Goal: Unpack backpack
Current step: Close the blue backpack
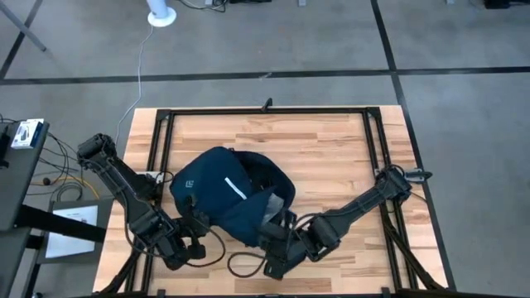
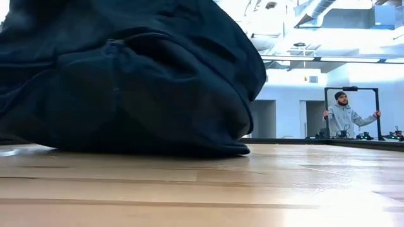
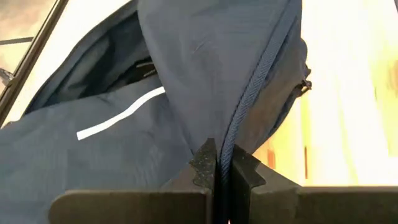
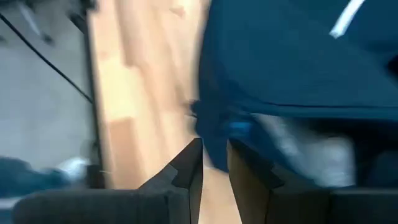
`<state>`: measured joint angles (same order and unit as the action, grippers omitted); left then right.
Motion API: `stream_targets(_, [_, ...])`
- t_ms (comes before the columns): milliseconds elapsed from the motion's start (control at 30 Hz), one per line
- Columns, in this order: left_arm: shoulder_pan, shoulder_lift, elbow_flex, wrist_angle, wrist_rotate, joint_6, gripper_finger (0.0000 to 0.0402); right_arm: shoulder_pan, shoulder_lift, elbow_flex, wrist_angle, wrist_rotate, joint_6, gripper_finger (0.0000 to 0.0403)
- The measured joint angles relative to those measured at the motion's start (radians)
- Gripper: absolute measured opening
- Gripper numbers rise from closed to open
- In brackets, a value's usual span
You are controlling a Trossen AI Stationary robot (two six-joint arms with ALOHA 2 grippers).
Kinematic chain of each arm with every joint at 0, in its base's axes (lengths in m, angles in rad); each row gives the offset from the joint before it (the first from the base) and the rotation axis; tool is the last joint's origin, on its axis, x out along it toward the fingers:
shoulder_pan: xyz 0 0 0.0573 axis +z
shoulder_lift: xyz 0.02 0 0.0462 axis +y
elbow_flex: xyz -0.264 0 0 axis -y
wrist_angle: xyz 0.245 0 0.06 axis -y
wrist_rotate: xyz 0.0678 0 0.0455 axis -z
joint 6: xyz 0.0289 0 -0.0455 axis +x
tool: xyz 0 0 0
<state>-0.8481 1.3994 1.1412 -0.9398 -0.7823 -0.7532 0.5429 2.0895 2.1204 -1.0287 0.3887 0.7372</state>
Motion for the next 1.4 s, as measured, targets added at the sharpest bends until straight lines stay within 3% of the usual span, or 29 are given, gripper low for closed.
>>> stream_targets(100, [0.021, 0.0, 0.0, 0.007, 0.001, 0.026, 0.0, 0.026, 0.01, -0.015, 0.024, 0.002, 0.119, 0.0066])
stream_targets(267, [0.025, 0.0, 0.0, 0.008, 0.006, 0.068, 0.0, 0.067, 0.043, -0.081, -0.016, 0.151, 0.323, 0.0074])
stream_targets(467, [0.024, 0.0, 0.0, 0.009, 0.036, 0.091, 0.0, 0.072, 0.045, -0.157, 0.044, 0.274, 0.472, 0.0137])
stream_targets(667, [0.024, 0.0, 0.0, 0.01, 0.044, 0.098, 0.0, 0.031, 0.057, -0.162, 0.137, 0.269, 0.473, 0.0215])
stream_targets(833, [0.022, 0.0, 0.0, 0.01, 0.044, 0.096, 0.0, 0.01, 0.059, -0.163, 0.187, 0.263, 0.451, 0.0233])
stream_targets(967, [0.019, 0.0, 0.0, 0.009, 0.044, 0.089, 0.0, 0.003, 0.059, -0.163, 0.171, 0.283, 0.467, 0.0186])
stream_targets(1167, [0.016, 0.0, 0.0, -0.049, 0.046, 0.067, 0.0, 0.015, 0.053, -0.163, 0.166, 0.253, 0.413, 0.002])
stream_targets(1400, [0.016, 0.0, 0.001, -0.179, 0.048, -0.013, 0.0, 0.058, -0.016, -0.161, 0.145, 0.241, 0.409, 0.0003])
